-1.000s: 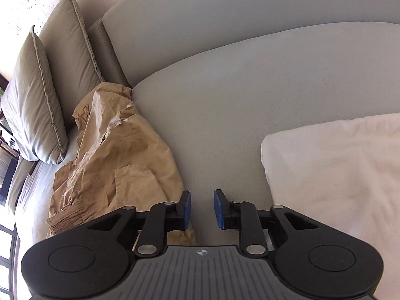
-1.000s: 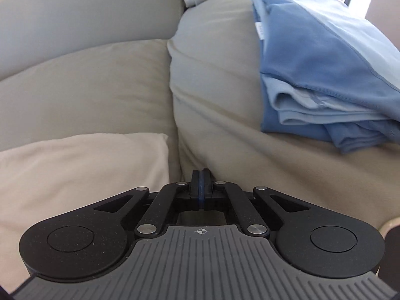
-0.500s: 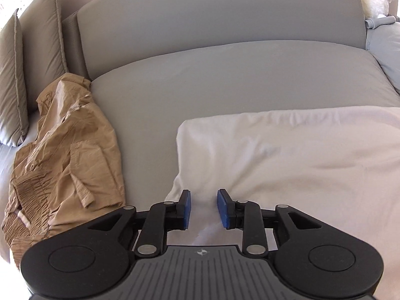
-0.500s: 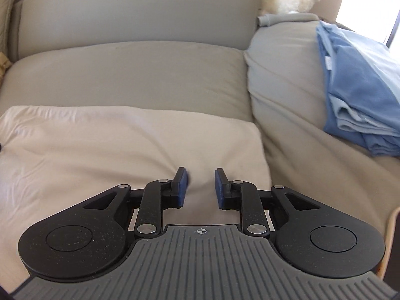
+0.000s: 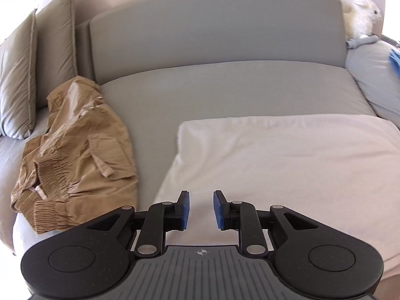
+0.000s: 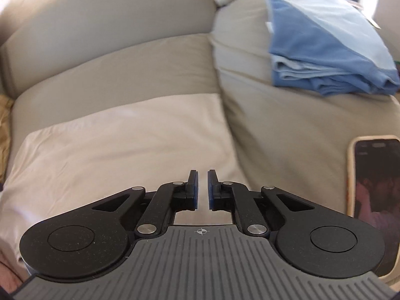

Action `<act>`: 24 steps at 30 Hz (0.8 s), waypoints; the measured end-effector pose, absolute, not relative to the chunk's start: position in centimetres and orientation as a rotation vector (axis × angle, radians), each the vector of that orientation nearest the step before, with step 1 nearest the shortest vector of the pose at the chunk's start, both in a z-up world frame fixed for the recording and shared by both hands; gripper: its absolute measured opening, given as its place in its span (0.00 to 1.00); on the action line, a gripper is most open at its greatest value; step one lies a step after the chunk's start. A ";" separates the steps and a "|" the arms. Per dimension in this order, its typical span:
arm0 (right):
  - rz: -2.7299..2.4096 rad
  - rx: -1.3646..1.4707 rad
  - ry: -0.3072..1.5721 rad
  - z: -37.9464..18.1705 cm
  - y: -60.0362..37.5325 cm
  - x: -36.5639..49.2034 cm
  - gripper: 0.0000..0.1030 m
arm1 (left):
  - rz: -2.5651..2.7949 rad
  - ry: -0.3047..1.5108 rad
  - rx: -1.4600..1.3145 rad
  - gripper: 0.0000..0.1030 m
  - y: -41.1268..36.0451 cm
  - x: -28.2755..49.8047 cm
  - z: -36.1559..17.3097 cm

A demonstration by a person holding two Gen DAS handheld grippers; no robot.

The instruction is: Fold clothes

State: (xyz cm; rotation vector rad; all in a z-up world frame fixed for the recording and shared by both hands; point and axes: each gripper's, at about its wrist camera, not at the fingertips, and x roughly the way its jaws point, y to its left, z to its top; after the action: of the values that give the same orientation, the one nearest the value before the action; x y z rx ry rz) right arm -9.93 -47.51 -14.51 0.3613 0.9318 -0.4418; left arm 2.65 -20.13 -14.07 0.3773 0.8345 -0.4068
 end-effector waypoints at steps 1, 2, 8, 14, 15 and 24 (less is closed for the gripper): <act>-0.421 0.347 0.949 -14.9 -46.9 -9.2 0.11 | -0.426 0.848 0.398 0.29 -20.8 2.0 -14.7; -0.430 0.302 0.973 -15.4 -46.2 -9.0 0.11 | -0.429 0.869 0.426 0.29 -21.2 1.7 -15.4; -0.541 0.051 1.075 -16.2 -44.3 -10.5 0.14 | -0.412 0.895 0.463 0.29 -20.5 -0.1 -15.8; -0.669 0.214 1.189 -15.9 -46.3 -13.0 0.19 | -0.409 0.909 0.514 0.29 -19.9 -2.4 -15.4; -0.682 0.234 1.202 -15.9 -46.3 -13.4 0.19 | -0.411 0.907 0.523 0.29 -19.8 -2.7 -15.3; -0.700 0.313 1.027 -13.0 -44.5 -16.7 0.19 | -0.391 0.862 0.381 0.30 -16.3 -4.3 -13.7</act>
State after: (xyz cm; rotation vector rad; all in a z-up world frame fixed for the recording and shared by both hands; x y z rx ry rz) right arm -16.75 -44.48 -12.97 0.3126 1.0268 -0.6996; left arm -4.26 -16.34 -13.71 0.3805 0.8620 -0.3906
